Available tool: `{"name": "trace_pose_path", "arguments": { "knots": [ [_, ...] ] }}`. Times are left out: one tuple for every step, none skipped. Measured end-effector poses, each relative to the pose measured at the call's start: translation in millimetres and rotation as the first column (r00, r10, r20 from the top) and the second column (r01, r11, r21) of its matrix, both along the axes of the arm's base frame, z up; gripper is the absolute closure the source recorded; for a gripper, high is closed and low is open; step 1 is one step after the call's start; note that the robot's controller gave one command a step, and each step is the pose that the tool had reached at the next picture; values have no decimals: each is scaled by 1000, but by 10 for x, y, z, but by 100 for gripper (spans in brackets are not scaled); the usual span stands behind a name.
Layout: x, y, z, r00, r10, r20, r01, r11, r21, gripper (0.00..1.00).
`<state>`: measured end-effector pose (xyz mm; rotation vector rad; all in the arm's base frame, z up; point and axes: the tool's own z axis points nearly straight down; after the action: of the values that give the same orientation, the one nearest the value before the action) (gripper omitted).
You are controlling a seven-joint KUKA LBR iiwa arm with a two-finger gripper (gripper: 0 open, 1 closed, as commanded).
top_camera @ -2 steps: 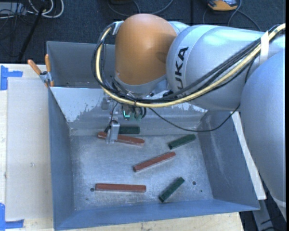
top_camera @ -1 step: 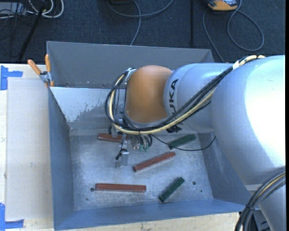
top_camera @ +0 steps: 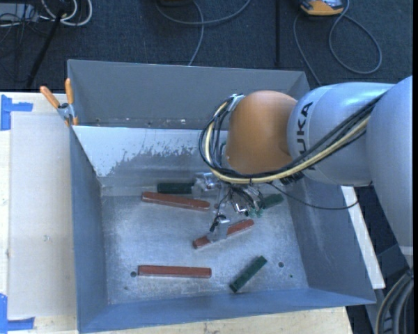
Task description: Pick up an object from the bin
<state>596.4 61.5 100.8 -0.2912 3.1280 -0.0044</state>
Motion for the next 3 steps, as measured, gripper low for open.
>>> {"name": "trace_pose_path", "arguments": {
  "knots": [
    [-143, -356, 64, 998, 66, -2, -66, 998, 2, 0],
    [-352, -556, -338, 999, 35, -5, -35, 999, 2, 0],
    [-348, -558, -339, 1000, 30, -1, -30, 1000, 4, 0]
  ]
}}
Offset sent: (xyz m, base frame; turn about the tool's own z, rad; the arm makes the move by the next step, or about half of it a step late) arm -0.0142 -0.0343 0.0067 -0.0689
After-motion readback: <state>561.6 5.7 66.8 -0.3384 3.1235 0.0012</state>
